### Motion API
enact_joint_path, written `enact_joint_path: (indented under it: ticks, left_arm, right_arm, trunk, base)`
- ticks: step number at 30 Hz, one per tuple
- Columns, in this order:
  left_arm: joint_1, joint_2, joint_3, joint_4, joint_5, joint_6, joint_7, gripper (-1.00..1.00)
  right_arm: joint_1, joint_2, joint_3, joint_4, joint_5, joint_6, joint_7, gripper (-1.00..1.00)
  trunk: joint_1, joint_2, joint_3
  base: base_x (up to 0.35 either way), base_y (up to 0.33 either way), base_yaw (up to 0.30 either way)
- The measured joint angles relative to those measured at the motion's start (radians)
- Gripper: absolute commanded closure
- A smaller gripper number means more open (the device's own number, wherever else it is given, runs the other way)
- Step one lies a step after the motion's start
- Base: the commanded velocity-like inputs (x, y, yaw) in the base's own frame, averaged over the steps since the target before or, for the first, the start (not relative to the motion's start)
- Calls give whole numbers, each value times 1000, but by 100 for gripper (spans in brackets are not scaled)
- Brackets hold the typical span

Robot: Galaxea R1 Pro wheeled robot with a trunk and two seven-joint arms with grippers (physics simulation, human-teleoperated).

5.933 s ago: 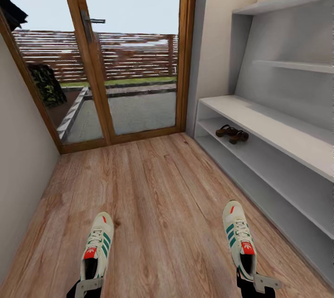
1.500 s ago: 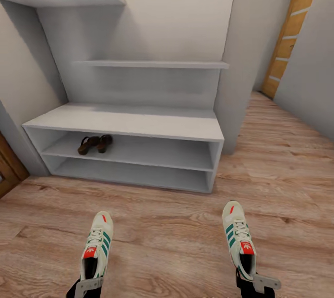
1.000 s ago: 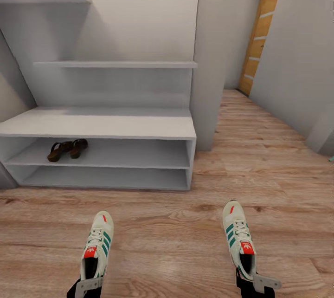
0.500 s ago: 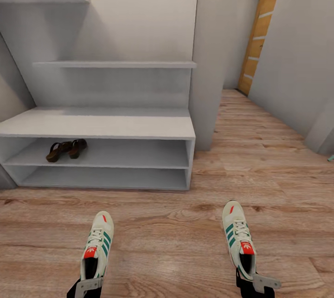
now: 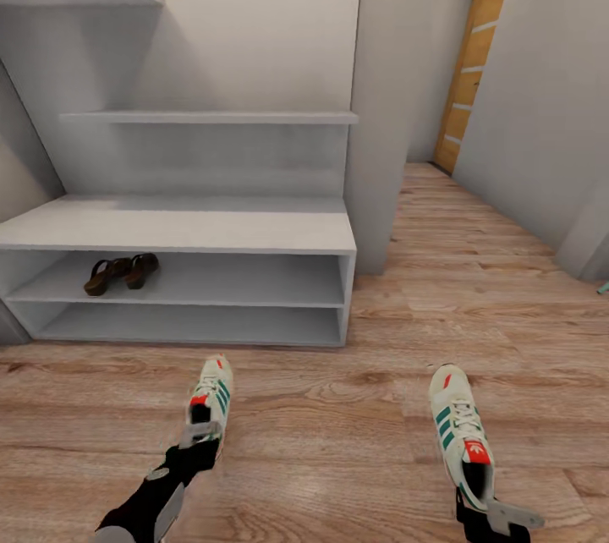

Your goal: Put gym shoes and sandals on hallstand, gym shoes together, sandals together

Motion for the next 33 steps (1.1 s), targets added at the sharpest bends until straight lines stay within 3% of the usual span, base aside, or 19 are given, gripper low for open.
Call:
enact_joint_path:
  ticks: [1, 6, 11, 20, 24, 33]
  left_arm:
    - [-44, -7, 1, -16, -1, 38, 2, 100]
    - [-124, -23, 1, -14, 0, 165, 5, 100]
    - [-192, -39, -10, -15, -1, 240, 8, 100]
    - [-237, -35, -74, -35, -4, 277, 40, 100]
    - [-235, -30, -82, -78, -2, 294, 45, 100]
    - [-235, -30, -87, -178, -1, 407, 49, 100]
  right_arm:
    - [0, -7, 11, 0, -6, 2, 0, 100]
    - [0, -33, 3, -1, -84, 6, 1, 100]
    - [0, -53, 5, -3, -149, 23, 3, 100]
    - [0, -51, 11, -5, -164, 27, 4, 100]
    - [0, -49, 11, -5, -164, 27, 4, 100]
    - [0, -48, 13, -6, -164, 27, 5, 100]
  trunk:
    - [0, 0, 0]
    - [0, 0, 0]
    - [0, 0, 0]
    - [0, 0, 0]
    - [0, 0, 0]
    - [0, 0, -5]
  base:
    - [0, 0, 0]
    - [0, 0, 0]
    - [0, 0, 0]
    - [0, 0, 0]
    - [0, 0, 0]
    - [0, 0, 0]
